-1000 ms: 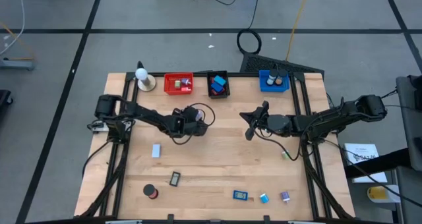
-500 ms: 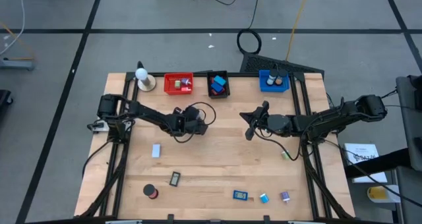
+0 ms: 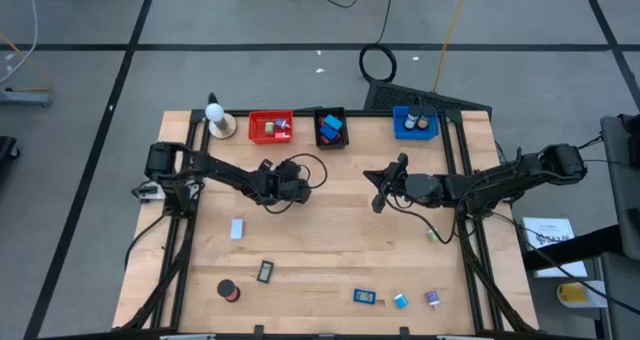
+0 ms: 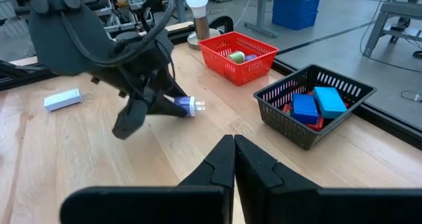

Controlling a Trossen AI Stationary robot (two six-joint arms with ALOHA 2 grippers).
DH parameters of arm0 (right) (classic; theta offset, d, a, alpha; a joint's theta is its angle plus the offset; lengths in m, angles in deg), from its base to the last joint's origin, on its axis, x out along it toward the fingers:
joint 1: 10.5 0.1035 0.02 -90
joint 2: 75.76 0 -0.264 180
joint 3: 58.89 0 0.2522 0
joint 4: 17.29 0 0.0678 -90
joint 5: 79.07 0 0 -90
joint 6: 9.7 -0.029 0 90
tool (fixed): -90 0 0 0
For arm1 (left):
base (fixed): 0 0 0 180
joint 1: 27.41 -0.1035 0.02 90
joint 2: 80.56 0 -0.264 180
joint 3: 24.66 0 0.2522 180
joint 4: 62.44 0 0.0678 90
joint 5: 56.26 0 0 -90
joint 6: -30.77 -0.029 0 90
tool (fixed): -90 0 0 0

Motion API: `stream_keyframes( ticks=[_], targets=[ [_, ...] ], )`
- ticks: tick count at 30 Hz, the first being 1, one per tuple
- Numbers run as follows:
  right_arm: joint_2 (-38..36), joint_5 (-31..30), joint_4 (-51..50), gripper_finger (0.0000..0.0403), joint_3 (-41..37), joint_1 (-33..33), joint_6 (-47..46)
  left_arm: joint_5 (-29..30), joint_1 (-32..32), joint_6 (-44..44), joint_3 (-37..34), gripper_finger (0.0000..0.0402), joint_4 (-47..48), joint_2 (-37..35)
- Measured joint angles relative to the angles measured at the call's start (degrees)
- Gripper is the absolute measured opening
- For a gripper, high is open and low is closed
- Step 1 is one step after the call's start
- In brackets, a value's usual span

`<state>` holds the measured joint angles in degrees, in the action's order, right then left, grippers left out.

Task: Pick & Place Office items
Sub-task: Put the top purple charger adapter into the red bin

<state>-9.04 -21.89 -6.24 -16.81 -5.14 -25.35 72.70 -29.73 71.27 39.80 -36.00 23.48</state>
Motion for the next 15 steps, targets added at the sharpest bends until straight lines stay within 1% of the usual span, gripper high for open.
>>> stream_keyframes(
  ticks=[2,9,12,15],
  targets=[
    [0.0,0.0,0.0,0.0001,0.0,0.0,0.0,1.3,-0.1,-0.1,0.0,0.0137,2.3,-1.9],
    [0.0,0.0,-0.3,0.0001,0.0,0.0,0.0,7.0,-2.2,0.1,0.0,0.0137,14.9,-13.5],
    [0.0,0.0,-0.7,0.0001,0.0,0.0,-0.1,7.4,-5.3,0.0,0.0,0.0137,19.2,-18.4],
    [0.0,0.0,-0.7,0.0001,0.0,0.0,-0.1,6.3,-10.0,-1.3,0.0,0.0137,21.3,-21.9]
  ],
)
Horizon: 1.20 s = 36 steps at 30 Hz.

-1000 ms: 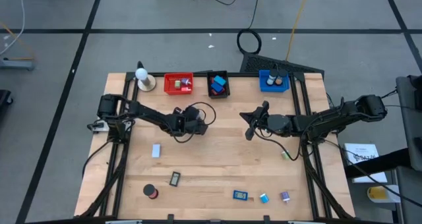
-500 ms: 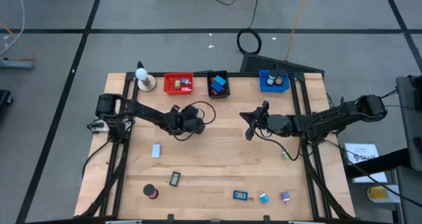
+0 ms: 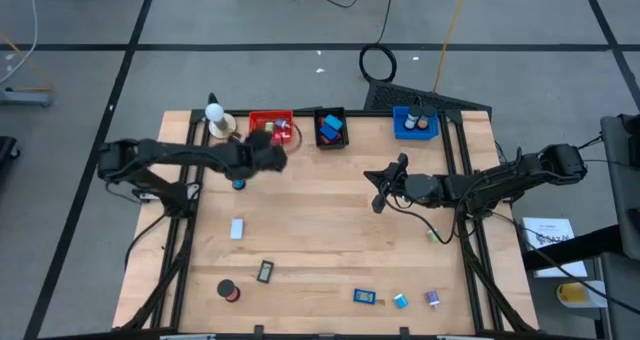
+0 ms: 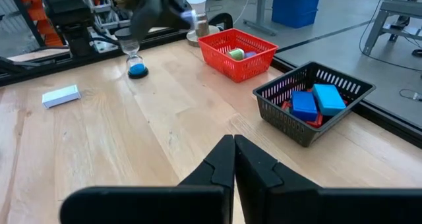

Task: Pick & Place Office items
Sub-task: Put the top purple charger adapter into the red bin

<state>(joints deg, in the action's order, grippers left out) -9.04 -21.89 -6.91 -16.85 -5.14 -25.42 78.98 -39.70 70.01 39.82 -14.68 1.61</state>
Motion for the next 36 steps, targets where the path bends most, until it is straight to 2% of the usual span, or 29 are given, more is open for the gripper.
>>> stream_keyframes(
  ticks=[5,14,30,36],
  targets=[
    [0.0,0.0,0.0,0.0001,0.0,0.0,0.0,-7.5,-9.7,-6.7,0.0,0.0137,-3.4,-0.7],
    [0.0,-0.1,0.0,0.0001,0.0,0.0,0.1,-19.2,-22.7,-14.5,0.0,0.0137,-9.8,4.5],
    [0.0,-0.1,-0.1,0.0001,0.0,0.0,0.2,-19.7,-25.9,-13.7,2.3,0.0137,-9.0,13.1],
    [0.0,-0.1,-0.1,0.0001,0.0,0.0,0.2,-19.8,-25.9,-13.7,2.3,0.0165,-9.7,13.1]
  ],
)
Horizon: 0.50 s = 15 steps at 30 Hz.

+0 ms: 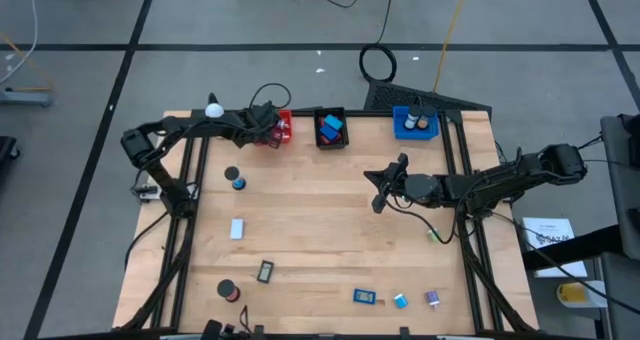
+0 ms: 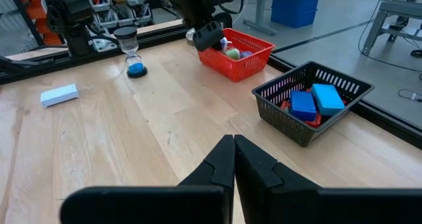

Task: Pick & Place Office items
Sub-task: Put the top purple charger adapter into the red bin, then put the green charger adapter into the red bin

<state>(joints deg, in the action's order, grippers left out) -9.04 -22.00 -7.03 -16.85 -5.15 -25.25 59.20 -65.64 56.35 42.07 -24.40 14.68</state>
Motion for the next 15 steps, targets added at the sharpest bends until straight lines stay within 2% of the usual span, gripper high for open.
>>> stream_keyframes(
  ticks=[10,15],
  targets=[
    [0.0,0.0,0.0,0.0001,0.0,0.0,0.2,0.0,0.0,-0.6,0.1,0.0205,-0.5,-0.5],
    [0.0,0.0,0.0,0.0001,0.0,0.0,1.3,0.2,1.0,-5.4,2.1,0.0201,4.3,-2.6]
  ],
)
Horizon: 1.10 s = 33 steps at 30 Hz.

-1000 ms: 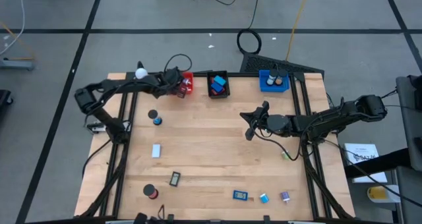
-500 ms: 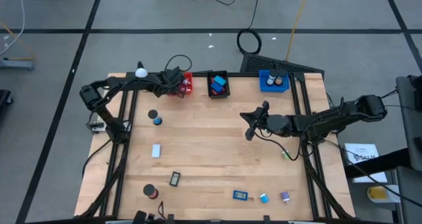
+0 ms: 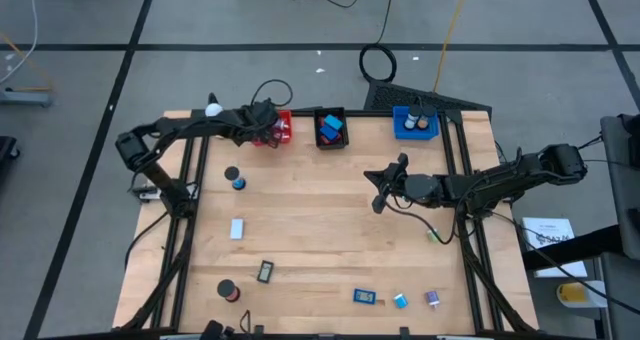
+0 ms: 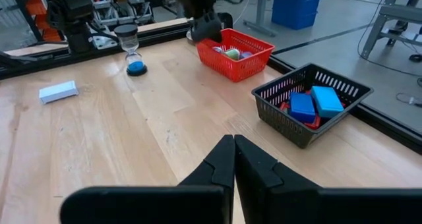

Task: Pick & Place Office items
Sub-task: Put the green charger adapter into the red bin

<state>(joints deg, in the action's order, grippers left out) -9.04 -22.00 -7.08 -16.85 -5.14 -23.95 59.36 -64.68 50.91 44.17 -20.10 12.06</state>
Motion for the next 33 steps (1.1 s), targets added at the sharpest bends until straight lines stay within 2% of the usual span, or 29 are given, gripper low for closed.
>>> stream_keyframes(
  ticks=[3,7,12,15,18,21,22,24,26,28,30,33],
  targets=[
    [0.0,0.0,-0.3,0.0002,0.0,0.0,0.4,1.8,2.4,-3.0,-0.2,0.0177,3.0,-3.0],
    [0.0,0.0,-0.6,0.0001,0.0,0.0,1.5,5.0,6.9,-4.2,-3.0,0.0122,2.2,-8.3],
    [0.0,0.0,-0.4,0.0004,0.0,-0.2,1.9,3.9,17.4,-11.5,-11.4,0.0045,-8.1,-16.6],
    [0.0,0.0,-0.4,0.0004,0.0,-0.9,2.1,-0.6,23.3,-16.5,-17.7,0.0009,-16.7,-21.2],
    [0.0,0.0,-0.3,0.0004,0.0,-1.8,1.1,-10.4,26.8,-16.4,-21.8,0.0013,-24.6,-23.6],
    [0.0,0.4,0.0,0.0004,0.0,-3.1,-1.3,-15.2,28.8,-12.9,-22.8,0.0030,-29.2,-24.2],
    [0.0,2.0,-0.2,0.0004,0.0,-3.6,-2.0,-16.6,29.6,-12.5,-22.7,0.0032,-30.7,-24.2],
    [0.0,9.2,-0.1,0.0004,0.0,-5.0,-2.6,-17.9,31.9,-13.6,-24.3,0.0030,-35.6,-24.3],
    [0.0,17.2,-0.1,0.0002,0.0,-5.8,-3.0,-18.4,34.5,-15.5,-27.0,0.0017,-45.7,-22.9],
    [0.0,20.5,-2.3,0.0001,0.7,-5.3,-4.4,-19.4,36.6,-17.3,-30.4,0.0006,-56.6,-21.7],
    [0.0,19.9,-8.1,0.0001,2.3,-3.7,-5.3,-21.4,38.2,-18.3,-33.6,0.0008,-66.3,-20.3],
    [0.0,14.9,-19.4,0.0001,6.5,-0.6,-6.1,-22.8,40.1,-18.0,-37.3,0.0022,-75.3,-18.1]
  ],
)
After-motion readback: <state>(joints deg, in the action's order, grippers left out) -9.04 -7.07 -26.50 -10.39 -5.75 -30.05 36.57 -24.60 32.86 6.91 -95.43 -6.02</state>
